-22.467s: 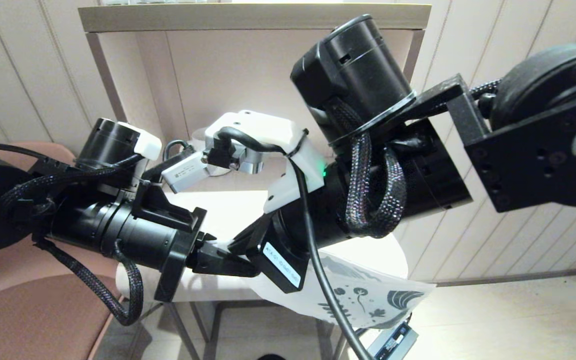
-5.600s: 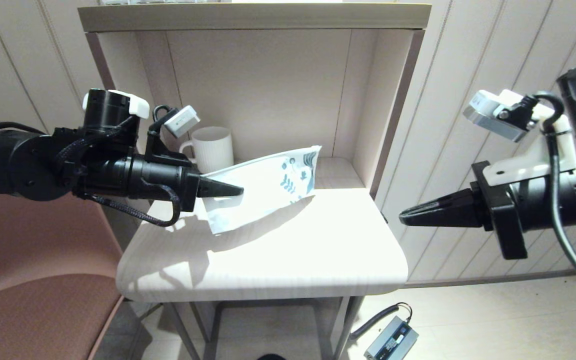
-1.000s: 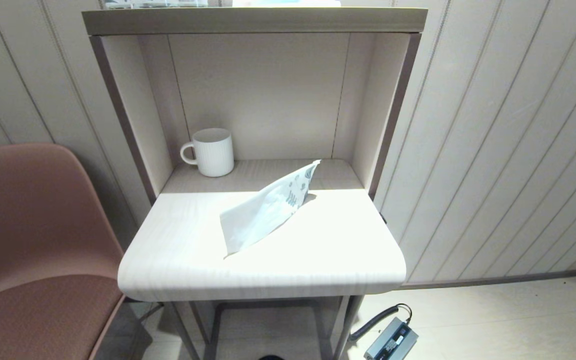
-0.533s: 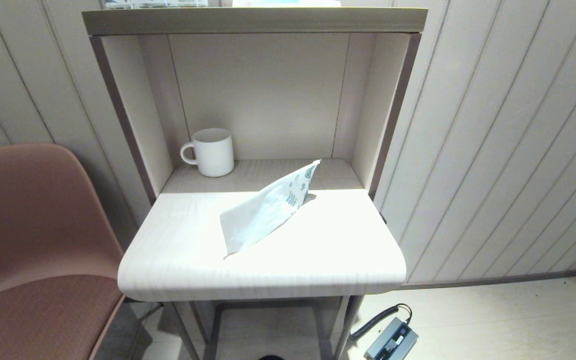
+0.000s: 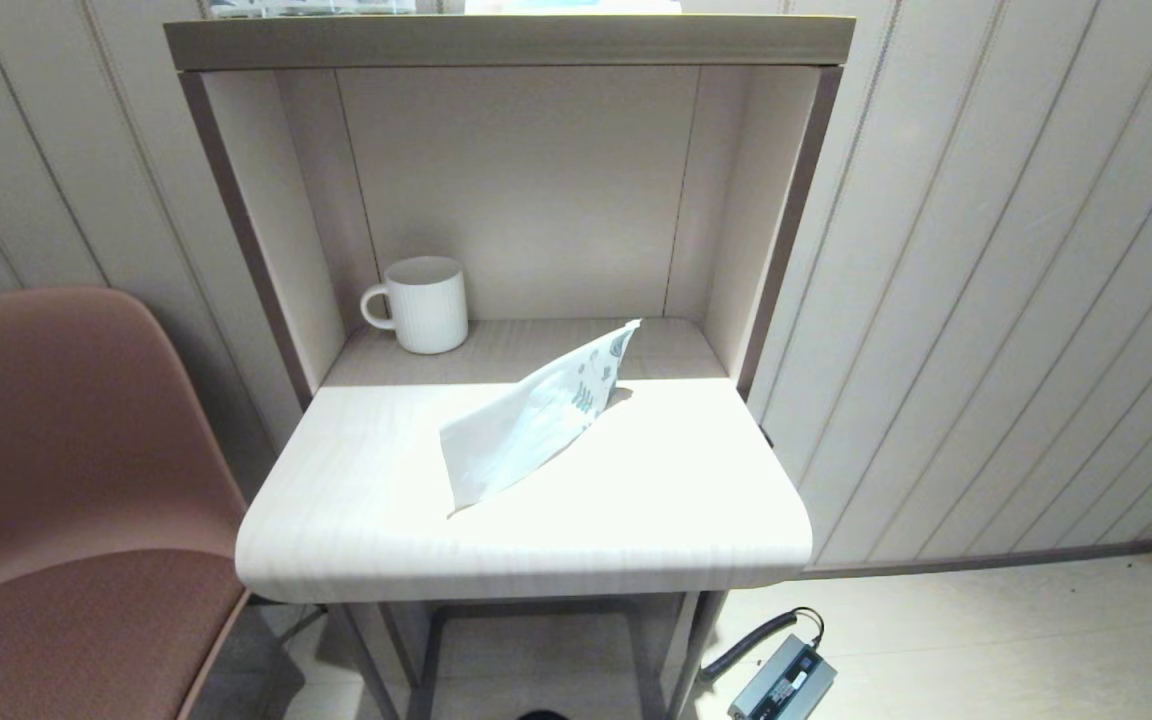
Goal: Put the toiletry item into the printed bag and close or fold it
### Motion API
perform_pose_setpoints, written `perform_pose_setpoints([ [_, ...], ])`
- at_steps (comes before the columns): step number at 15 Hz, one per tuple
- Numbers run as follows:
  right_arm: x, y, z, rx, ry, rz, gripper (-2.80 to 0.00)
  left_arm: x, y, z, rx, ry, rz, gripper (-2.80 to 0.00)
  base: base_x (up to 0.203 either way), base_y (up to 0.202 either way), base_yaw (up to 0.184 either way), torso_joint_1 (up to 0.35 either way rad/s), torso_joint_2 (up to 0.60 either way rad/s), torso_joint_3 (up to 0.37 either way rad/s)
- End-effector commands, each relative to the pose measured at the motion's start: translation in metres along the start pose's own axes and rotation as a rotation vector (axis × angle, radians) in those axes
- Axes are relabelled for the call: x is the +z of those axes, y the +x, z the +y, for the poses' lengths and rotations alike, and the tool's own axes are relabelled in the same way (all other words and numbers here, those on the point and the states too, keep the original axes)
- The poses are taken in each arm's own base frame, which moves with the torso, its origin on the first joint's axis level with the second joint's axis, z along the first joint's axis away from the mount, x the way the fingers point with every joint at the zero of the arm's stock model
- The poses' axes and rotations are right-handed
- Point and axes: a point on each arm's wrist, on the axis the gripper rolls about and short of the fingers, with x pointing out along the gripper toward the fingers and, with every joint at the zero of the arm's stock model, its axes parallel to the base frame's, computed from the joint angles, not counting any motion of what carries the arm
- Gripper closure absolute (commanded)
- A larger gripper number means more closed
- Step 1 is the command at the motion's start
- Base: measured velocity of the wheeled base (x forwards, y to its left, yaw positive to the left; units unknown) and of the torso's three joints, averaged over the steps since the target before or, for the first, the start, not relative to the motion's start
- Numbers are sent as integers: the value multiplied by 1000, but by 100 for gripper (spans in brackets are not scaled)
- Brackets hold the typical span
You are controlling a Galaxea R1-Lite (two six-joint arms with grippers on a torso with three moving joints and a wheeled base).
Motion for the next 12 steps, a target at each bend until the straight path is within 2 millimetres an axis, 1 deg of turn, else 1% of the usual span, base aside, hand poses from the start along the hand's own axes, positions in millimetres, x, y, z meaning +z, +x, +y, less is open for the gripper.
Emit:
perform_pose_setpoints([
  [1,0,0,0,1,-1,1,0,0,0,0,-3,16,-1,0,0,0,0,0,0,0],
  [7,0,0,0,0,-1,1,0,1,0,0,3,-36,-9,0,0,0,0,0,0,0],
  [12,0,0,0,-1,-1,1,0,1,0,0,4,-38,-9,0,0,0,0,0,0,0],
])
